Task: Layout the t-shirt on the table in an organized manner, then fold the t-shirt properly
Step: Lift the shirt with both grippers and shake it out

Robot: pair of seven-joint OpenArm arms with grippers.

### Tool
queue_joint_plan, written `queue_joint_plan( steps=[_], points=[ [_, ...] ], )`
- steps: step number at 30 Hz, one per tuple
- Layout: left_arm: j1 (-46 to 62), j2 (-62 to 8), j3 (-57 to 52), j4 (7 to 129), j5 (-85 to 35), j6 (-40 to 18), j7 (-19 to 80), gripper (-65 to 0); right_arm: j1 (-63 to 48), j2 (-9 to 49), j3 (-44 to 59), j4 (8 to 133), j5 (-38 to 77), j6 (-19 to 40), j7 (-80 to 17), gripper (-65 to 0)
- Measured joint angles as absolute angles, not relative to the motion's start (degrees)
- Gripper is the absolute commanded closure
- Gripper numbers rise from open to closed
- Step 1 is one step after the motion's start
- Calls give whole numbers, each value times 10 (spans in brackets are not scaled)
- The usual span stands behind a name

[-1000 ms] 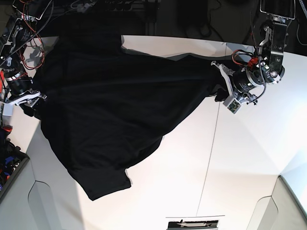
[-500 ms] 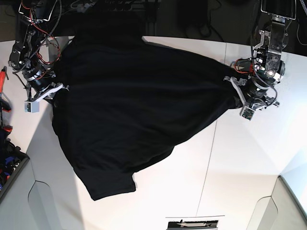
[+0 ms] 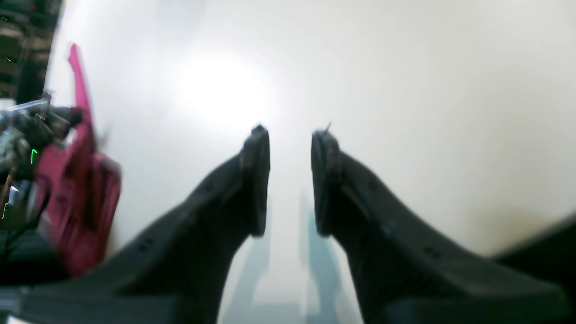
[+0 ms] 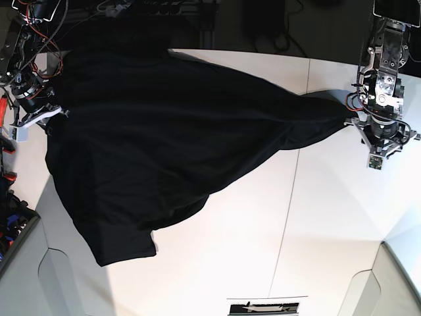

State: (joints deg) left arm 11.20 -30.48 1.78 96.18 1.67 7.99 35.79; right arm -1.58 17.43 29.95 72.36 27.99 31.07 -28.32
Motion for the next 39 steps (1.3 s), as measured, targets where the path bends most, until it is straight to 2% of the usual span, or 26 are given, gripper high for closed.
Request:
queue_joint_plan(
  steps=[2, 5, 7, 14, 20, 24, 32, 39],
  points=[
    [125, -305, 18, 1018, -19, 38, 347, -141, -16, 174, 299, 724, 305, 311, -287, -25],
    [138, -303, 19, 1105, -86, -19, 328, -29, -20, 173, 299, 736, 327, 317, -301, -16],
    [139, -295, 18, 1135, -108, -44, 319, 0, -22, 169, 299, 753, 329, 316, -307, 0],
    [133, -282, 19, 1088, -170, -182, 294, 0, -11, 141, 298, 821, 332, 317, -305, 0],
    [101, -259, 20, 990, -185, -242, 291, 0, 20, 117, 298, 821, 311, 316, -309, 0],
    [106, -258, 20, 961, -215, -323, 299, 0, 27, 101, 291, 814, 272, 316, -307, 0],
    [102, -258, 20, 921, -237, -334, 312, 0, 44, 103, 246, 736, 233, 317, -275, 0],
    [92, -259, 18, 856, -244, -341, 275, 0, 46, 105, 229, 711, 210, 320, -253, 0]
  ],
)
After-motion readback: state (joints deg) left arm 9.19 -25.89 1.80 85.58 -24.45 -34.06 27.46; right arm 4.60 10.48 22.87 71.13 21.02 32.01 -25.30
